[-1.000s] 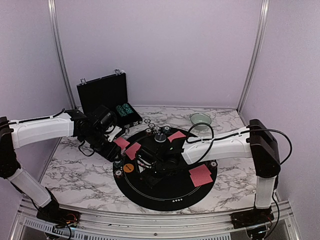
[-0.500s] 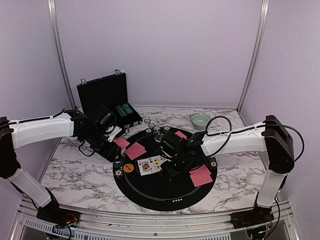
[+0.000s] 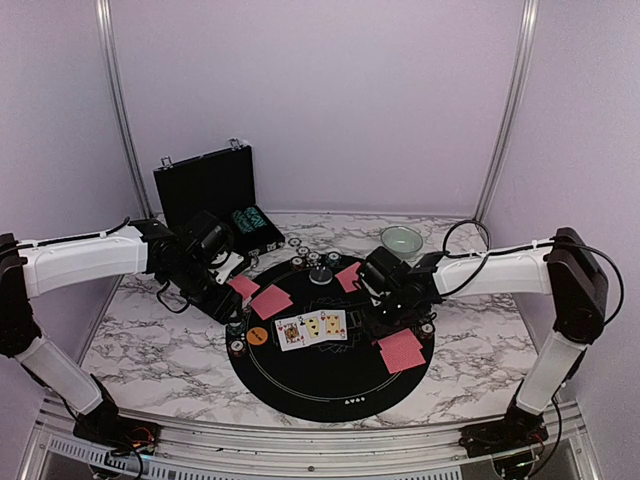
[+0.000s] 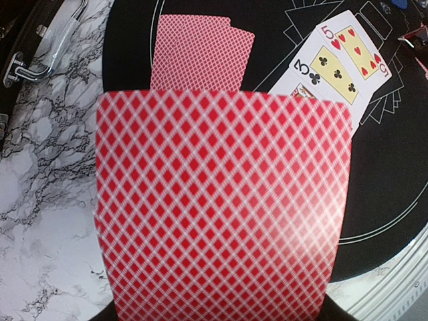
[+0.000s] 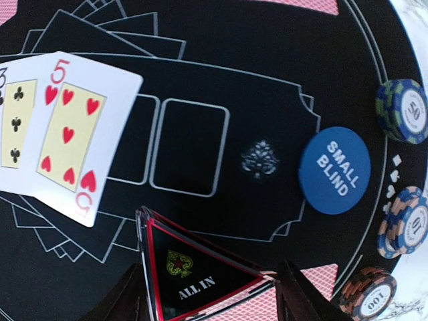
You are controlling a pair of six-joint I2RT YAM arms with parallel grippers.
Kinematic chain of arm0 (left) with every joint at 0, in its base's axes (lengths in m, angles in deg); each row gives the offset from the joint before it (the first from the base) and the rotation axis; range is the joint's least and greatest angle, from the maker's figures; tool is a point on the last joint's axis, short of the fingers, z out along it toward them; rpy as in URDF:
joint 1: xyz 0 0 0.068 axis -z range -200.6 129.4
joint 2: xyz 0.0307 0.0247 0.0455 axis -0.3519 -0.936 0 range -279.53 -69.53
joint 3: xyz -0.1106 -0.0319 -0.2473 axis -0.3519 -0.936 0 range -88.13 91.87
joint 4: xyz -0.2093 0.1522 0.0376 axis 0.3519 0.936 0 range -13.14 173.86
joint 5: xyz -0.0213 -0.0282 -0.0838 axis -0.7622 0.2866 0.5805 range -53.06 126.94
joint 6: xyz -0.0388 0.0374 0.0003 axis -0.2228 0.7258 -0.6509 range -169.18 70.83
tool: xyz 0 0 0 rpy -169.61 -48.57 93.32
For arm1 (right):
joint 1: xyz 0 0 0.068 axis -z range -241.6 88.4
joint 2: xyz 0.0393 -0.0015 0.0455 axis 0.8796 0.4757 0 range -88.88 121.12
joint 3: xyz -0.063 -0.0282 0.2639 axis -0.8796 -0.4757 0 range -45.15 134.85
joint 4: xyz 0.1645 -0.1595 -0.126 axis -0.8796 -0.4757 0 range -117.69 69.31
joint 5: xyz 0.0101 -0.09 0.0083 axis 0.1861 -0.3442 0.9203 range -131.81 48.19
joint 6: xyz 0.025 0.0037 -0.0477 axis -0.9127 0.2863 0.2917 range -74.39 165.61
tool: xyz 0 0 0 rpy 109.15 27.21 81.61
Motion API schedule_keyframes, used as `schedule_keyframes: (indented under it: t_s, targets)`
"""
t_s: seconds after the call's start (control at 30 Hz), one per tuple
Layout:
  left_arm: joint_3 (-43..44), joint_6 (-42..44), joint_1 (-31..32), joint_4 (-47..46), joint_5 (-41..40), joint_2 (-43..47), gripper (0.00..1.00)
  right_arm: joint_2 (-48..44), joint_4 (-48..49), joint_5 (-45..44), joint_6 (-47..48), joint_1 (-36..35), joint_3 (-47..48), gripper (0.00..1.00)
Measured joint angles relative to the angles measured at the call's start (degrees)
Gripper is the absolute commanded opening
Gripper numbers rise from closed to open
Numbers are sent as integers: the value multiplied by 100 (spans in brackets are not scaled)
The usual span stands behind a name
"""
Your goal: Distribute texas hold em gaming equipment
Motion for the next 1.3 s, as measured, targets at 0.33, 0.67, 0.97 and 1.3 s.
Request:
schedule_keyframes:
  t_s: [0.33, 0.67, 0.97, 1.3]
  targets:
    - [0, 0, 0, 0, 0, 0, 50, -354, 48, -20, 149, 632, -459, 48]
    - [0, 0, 0, 0, 0, 0, 50, -365, 103, -15, 232, 732, -549, 62]
    - [0, 0, 0, -2, 2, 0, 50, -365, 105, -17, 243, 739, -549, 77]
    - [0, -2, 0, 0, 68, 0, 50, -560, 83, 234, 232, 741, -452, 76]
